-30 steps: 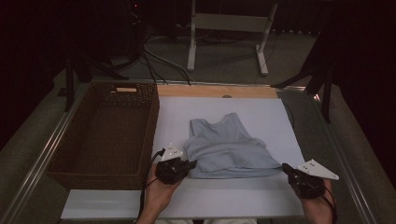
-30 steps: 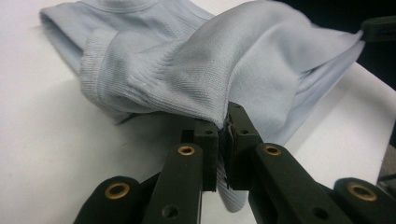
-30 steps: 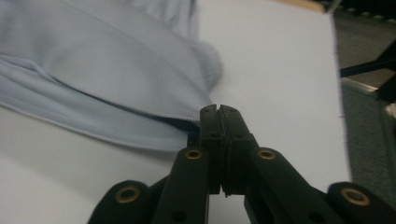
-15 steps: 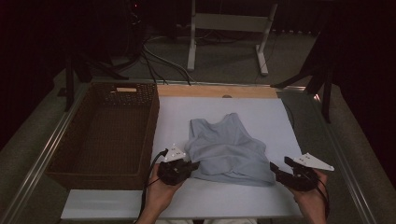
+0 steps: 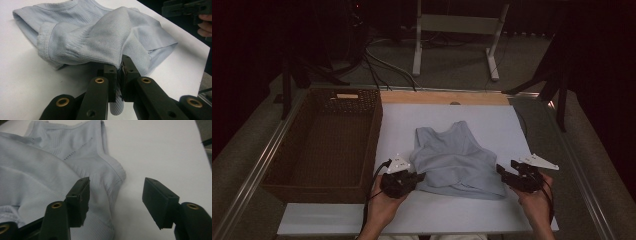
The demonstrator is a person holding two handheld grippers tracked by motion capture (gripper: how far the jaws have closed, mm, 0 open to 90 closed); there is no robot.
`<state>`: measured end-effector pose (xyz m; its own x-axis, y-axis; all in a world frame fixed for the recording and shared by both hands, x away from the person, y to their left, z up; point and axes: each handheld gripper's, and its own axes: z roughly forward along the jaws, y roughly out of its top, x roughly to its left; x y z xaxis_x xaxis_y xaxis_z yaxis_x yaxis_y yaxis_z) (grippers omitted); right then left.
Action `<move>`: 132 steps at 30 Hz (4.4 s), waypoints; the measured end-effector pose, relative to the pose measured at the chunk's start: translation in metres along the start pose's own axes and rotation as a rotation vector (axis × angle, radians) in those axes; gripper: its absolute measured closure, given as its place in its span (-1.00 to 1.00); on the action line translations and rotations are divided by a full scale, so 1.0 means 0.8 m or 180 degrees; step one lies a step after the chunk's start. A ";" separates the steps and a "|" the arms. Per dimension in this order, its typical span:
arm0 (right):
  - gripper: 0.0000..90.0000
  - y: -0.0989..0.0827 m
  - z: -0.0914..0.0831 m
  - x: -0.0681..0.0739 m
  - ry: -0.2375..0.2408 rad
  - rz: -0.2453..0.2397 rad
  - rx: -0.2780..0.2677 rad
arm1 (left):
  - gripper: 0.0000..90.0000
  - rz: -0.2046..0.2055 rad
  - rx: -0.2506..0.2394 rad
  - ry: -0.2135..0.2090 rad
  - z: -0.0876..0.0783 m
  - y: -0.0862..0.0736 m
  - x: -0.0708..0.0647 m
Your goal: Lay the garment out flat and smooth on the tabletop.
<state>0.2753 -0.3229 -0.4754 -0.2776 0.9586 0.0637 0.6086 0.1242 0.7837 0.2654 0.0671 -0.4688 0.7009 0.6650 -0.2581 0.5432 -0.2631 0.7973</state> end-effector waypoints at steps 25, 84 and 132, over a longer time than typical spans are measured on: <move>1.00 0.008 0.019 -0.006 -0.0055 -0.0006 0.0241 | 0.93 0.0007 0.0025 0.0032 0.001 -0.001 0.004; 1.00 0.069 -0.050 0.045 0.0301 -0.0269 -0.0436 | -0.51 -0.0073 -0.0233 0.0035 0.009 0.022 -0.006; 0.98 0.032 -0.012 0.210 0.1188 -0.1467 -0.0126 | 0.95 -0.0127 0.0075 -0.0383 0.068 0.094 -0.019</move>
<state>0.2371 -0.1614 -0.4390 -0.7537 0.6522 -0.0813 0.3370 0.4896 0.8042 0.3206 -0.0011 -0.4347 0.7281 0.5870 -0.3541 0.5815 -0.2553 0.7724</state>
